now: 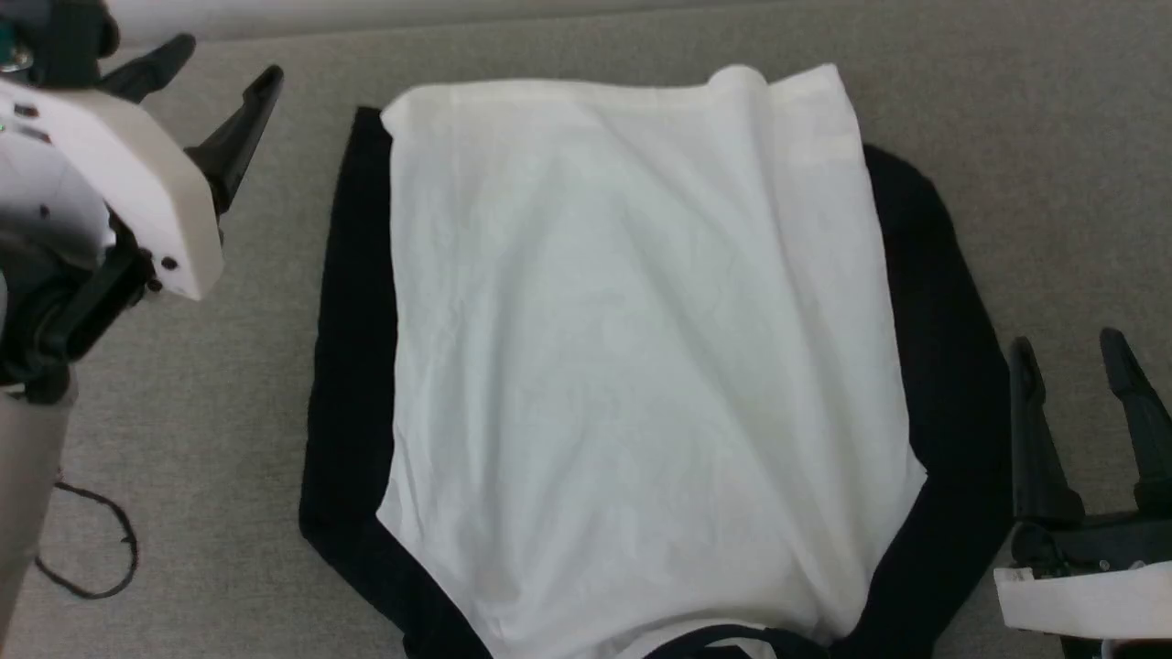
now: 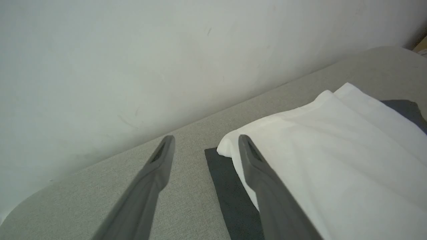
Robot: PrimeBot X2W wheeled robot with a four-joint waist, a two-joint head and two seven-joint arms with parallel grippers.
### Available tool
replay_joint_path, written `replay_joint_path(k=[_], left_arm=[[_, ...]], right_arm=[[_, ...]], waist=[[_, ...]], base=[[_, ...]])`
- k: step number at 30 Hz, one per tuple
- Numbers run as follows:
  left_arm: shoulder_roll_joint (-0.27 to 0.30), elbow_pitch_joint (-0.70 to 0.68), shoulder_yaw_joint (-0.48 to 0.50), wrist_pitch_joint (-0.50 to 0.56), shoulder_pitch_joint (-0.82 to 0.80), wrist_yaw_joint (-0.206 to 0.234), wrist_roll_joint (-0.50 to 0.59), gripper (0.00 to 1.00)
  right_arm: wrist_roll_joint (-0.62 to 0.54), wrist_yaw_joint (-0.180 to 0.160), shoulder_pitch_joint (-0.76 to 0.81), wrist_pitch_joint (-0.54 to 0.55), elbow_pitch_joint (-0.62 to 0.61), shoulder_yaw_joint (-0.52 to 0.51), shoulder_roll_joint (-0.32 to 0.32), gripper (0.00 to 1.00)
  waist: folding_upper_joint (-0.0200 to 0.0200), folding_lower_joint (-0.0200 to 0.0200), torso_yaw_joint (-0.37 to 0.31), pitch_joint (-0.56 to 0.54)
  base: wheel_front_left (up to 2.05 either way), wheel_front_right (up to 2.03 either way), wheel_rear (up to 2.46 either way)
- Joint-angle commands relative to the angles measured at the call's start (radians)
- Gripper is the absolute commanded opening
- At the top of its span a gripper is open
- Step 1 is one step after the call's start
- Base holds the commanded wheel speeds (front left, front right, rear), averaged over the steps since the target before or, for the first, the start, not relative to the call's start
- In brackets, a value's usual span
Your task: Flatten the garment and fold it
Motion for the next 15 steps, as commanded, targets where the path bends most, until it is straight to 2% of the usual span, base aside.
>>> replay_joint_path(k=[1,8,15], left_arm=[[0.013,0.025,-0.020,0.037,-0.029,-0.015,-0.008,1.00],[0.063,0.117,-0.088,0.173,-0.125,-0.044,-0.048,1.00],[0.078,0.157,-0.117,0.227,-0.143,-0.050,-0.093,1.00]], right_arm=[[0.000,-0.001,-0.021,-0.005,-0.003,0.004,0.003,1.00],[0.001,-0.001,-0.059,-0.010,0.000,0.018,0.003,1.00],[-0.001,-0.001,-0.068,-0.011,0.000,0.011,0.003,1.00]], waist=[[0.0000,-0.0003,-0.021,0.102],[0.0000,-0.0003,-0.054,0.176],[0.0000,-0.0003,-0.063,0.214]], base=[[0.00,0.00,0.00],[0.00,0.00,0.00],[0.00,0.00,0.00]])
